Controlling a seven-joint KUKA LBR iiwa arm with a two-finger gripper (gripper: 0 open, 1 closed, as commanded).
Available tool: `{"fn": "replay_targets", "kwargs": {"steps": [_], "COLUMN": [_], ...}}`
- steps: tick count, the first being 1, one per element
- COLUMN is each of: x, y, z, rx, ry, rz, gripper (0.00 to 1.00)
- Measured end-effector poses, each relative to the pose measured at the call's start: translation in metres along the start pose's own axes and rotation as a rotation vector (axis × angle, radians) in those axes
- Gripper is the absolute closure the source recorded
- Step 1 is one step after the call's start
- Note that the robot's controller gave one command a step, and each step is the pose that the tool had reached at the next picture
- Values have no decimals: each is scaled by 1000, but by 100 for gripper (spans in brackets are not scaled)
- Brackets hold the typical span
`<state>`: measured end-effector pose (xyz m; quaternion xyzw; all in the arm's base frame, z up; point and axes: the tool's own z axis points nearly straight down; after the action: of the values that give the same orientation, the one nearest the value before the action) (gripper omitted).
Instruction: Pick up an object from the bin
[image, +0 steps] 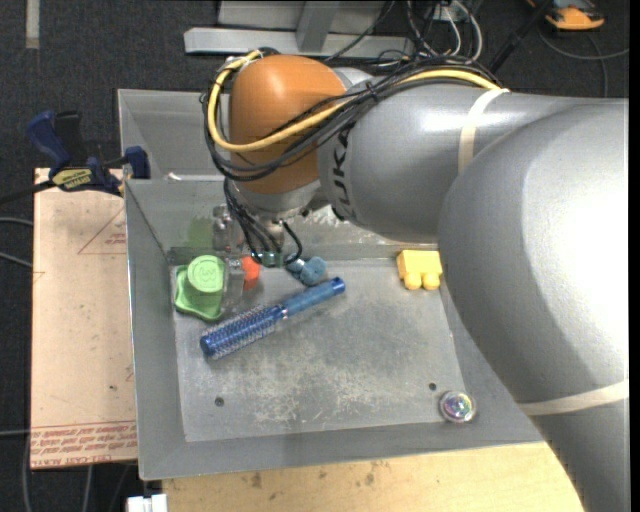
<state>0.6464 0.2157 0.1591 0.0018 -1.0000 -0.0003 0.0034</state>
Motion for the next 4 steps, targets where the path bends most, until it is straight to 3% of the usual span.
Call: {"fn": "replay_targets", "kwargs": {"steps": [1,2,3,4], "x": [48,41,52,62], "y": [-63,-88,-83,-93], "z": [91,57,49,92], "rx": [2,1,1,0], "ry": [-3,-12,-9,-4], "rz": [-370,-367,-516,-508], "gripper": [0,0,0,0]}}
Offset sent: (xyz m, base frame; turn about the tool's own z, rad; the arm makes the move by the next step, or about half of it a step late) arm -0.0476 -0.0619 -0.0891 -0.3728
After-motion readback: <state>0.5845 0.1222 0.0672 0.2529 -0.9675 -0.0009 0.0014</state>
